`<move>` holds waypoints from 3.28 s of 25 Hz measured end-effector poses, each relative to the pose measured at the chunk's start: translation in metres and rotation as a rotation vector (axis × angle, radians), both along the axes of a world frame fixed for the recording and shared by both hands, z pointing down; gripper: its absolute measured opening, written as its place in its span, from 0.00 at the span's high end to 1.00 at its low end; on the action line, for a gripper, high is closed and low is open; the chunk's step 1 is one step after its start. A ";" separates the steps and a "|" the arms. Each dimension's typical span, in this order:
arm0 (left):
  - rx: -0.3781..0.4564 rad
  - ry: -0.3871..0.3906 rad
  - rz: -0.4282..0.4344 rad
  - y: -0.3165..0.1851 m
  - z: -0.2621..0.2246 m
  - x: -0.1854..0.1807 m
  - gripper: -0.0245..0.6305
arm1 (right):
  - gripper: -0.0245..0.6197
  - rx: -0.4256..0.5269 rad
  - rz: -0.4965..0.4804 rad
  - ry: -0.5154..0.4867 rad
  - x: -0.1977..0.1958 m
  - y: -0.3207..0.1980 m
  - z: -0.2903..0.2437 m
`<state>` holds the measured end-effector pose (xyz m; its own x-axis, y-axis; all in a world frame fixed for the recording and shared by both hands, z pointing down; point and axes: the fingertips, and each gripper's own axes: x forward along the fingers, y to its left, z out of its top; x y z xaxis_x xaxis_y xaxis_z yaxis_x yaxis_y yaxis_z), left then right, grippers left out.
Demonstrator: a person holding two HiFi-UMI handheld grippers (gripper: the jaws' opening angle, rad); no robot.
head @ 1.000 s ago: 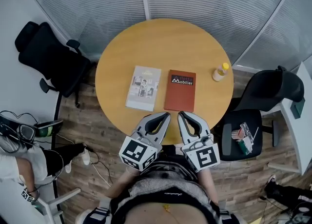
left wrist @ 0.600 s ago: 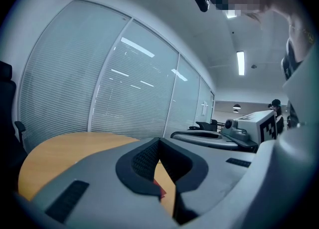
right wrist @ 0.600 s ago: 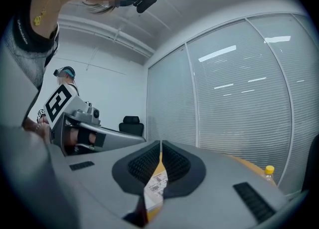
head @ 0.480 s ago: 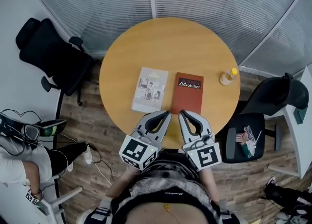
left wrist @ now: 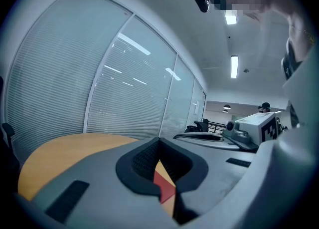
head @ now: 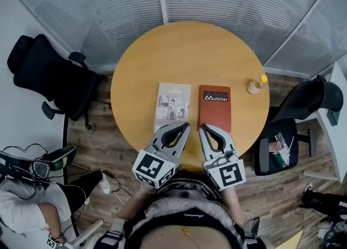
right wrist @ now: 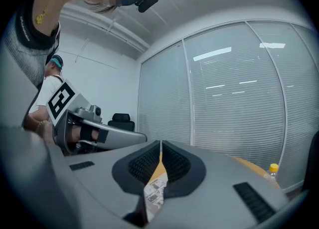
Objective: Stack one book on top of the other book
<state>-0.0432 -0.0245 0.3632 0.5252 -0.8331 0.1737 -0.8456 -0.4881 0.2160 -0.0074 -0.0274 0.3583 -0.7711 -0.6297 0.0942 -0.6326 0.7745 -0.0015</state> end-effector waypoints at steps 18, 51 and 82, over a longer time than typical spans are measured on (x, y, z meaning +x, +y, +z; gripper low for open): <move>0.001 -0.001 0.130 -0.018 0.015 -0.006 0.93 | 0.92 0.003 0.126 0.022 -0.006 -0.006 0.022; -0.051 -0.050 -0.016 -0.048 0.037 0.062 0.93 | 0.92 -0.015 0.030 0.059 0.076 -0.050 0.038; -0.327 -0.052 -0.056 -0.076 0.171 0.056 0.93 | 0.92 -0.272 0.119 0.192 0.118 -0.088 0.167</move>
<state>0.0127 -0.1002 0.5339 0.4641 -0.7559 0.4619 -0.8829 -0.3527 0.3099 0.1107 -0.1154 0.5248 -0.6456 -0.6460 0.4073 -0.7273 0.6828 -0.0699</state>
